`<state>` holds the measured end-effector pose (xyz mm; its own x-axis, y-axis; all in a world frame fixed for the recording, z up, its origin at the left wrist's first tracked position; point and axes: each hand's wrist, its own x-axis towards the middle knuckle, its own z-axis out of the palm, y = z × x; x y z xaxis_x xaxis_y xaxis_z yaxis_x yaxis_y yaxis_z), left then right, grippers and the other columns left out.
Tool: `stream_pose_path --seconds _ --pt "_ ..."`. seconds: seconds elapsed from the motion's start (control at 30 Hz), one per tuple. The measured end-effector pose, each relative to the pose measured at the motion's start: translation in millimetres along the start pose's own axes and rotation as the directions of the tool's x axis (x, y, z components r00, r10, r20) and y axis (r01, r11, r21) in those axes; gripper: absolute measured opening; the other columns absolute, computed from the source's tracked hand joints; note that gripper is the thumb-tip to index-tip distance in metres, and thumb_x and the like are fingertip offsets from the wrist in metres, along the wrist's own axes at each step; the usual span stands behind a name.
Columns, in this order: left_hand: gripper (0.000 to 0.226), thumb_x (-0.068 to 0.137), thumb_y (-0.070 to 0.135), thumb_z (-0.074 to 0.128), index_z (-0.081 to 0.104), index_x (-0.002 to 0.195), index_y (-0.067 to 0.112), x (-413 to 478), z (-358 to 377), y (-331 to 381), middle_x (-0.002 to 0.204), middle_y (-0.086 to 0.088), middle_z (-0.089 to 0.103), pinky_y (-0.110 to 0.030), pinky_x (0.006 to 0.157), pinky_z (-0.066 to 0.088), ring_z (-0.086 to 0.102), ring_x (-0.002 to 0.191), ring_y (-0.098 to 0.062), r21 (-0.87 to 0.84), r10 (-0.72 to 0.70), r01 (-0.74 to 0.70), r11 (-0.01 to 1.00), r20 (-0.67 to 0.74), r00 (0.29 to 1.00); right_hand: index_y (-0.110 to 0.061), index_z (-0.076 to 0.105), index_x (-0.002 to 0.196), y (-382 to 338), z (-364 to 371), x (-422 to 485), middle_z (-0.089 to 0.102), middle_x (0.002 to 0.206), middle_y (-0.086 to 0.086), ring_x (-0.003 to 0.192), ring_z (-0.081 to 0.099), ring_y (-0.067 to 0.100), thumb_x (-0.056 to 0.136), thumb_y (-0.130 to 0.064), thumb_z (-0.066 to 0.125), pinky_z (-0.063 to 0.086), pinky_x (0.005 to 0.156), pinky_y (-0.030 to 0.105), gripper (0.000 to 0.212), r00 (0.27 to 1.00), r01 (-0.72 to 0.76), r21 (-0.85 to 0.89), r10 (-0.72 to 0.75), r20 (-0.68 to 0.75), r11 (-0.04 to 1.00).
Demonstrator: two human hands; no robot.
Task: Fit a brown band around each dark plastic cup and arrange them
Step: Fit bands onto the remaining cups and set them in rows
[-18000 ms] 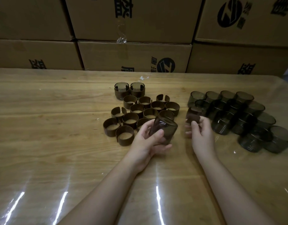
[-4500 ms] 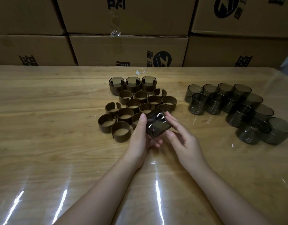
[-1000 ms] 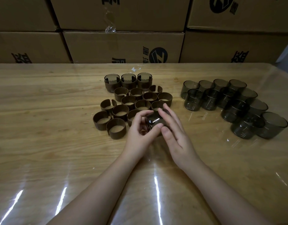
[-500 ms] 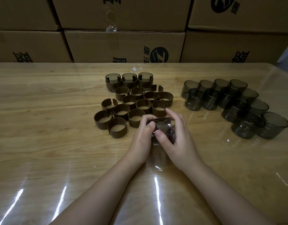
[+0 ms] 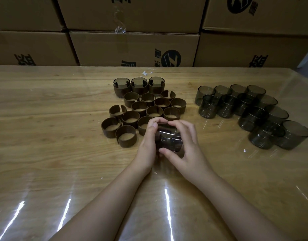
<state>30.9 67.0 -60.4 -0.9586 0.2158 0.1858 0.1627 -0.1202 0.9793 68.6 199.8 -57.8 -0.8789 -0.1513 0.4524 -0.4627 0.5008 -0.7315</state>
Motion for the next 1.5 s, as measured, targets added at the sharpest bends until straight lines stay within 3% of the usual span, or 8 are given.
stream_pose_path --seconds 0.2,0.33,0.53,0.73,0.93,1.17,1.3,1.5 --pt "0.055 0.089 0.059 0.038 0.067 0.117 0.022 1.3 -1.7 -1.3 0.117 -0.009 0.069 -0.040 0.093 0.052 0.064 0.112 -0.021 -0.151 -0.207 0.205 0.967 0.004 0.978 -0.028 0.045 0.121 -1.7 -3.9 3.1 0.036 0.142 -0.003 0.134 0.033 0.011 0.079 -0.001 0.073 0.028 0.113 0.024 0.058 0.981 0.192 -0.234 -0.195 0.009 0.953" --pt "0.055 0.088 0.061 0.047 0.068 0.118 0.020 4.9 -5.3 -4.4 0.119 -0.011 0.068 -0.039 0.095 0.050 0.063 0.115 -0.023 -0.199 -0.230 0.237 0.951 0.056 0.972 -0.027 0.047 0.119 -0.2 -5.3 2.9 0.039 0.141 -0.001 0.135 0.037 0.021 0.076 0.003 0.073 0.032 0.114 0.029 0.058 0.974 0.226 -0.258 -0.222 0.048 0.939" --pt "0.053 0.087 0.054 0.053 0.063 0.123 0.017 7.8 -6.7 -7.2 0.116 -0.010 0.070 -0.034 0.087 0.055 0.065 0.112 -0.024 -0.299 -0.259 0.260 0.918 0.044 0.965 -0.023 0.048 0.134 3.3 -7.5 1.6 0.037 0.139 -0.006 0.124 0.042 0.009 0.080 -0.022 0.077 0.046 0.099 0.031 0.061 0.995 0.097 -0.235 -0.088 0.049 0.967" --pt "0.042 0.086 0.050 0.050 0.055 0.126 0.037 5.7 -4.9 -8.6 0.127 0.002 0.063 -0.035 0.101 0.049 0.060 0.118 -0.013 -0.110 -0.226 0.236 0.965 0.097 0.969 -0.026 0.040 0.134 2.3 -7.6 4.9 0.051 0.124 -0.008 0.099 0.055 0.007 0.078 -0.071 0.043 0.051 0.079 0.031 0.072 0.968 -0.248 -0.252 0.251 -0.021 0.935" --pt "0.058 0.090 0.050 0.039 0.035 0.146 0.032 0.4 2.4 -4.9 0.149 0.015 0.041 -0.041 0.118 0.026 0.036 0.138 -0.005 0.139 -0.143 0.118 0.983 0.185 0.972 -0.019 0.051 0.104 12.7 -7.2 5.2 0.057 0.062 -0.007 0.070 0.061 0.018 0.089 -0.063 0.034 0.041 0.063 0.032 0.050 0.895 -0.445 -0.046 0.442 -0.060 0.895" --pt "0.042 0.086 0.061 0.043 0.043 0.128 0.054 1.1 -1.5 -2.7 0.149 0.019 0.041 -0.038 0.119 0.024 0.033 0.139 0.000 0.068 -0.076 0.064 0.996 0.182 0.980 -0.029 0.041 0.133 8.6 -7.9 1.5 0.054 0.099 -0.025 0.086 0.057 -0.007 0.073 -0.074 0.036 0.049 0.073 0.019 0.076 0.952 -0.306 -0.106 0.306 -0.023 0.946" --pt "0.047 0.079 0.061 0.056 0.048 0.125 0.057 2.3 -4.4 -0.8 0.142 0.015 0.050 -0.036 0.108 0.042 0.048 0.131 -0.009 -0.072 -0.128 0.143 0.987 0.187 0.974 -0.023 0.040 0.138 8.2 -6.7 0.5 0.039 0.121 -0.020 0.102 0.050 -0.005 0.078 -0.049 0.067 0.042 0.081 0.007 0.070 0.991 -0.124 -0.144 0.117 -0.060 0.982" --pt "0.088 0.062 0.054 0.084 0.047 0.136 0.022 1.4 -4.2 -2.8 0.134 -0.013 0.057 -0.047 0.101 0.047 0.057 0.122 -0.032 -0.150 -0.152 0.197 0.969 0.266 0.952 -0.023 0.038 0.119 6.2 1.4 4.1 0.043 0.134 0.008 0.123 0.053 0.020 0.072 -0.002 0.080 0.047 0.099 0.024 0.066 0.958 0.090 0.078 -0.065 -0.278 0.993"
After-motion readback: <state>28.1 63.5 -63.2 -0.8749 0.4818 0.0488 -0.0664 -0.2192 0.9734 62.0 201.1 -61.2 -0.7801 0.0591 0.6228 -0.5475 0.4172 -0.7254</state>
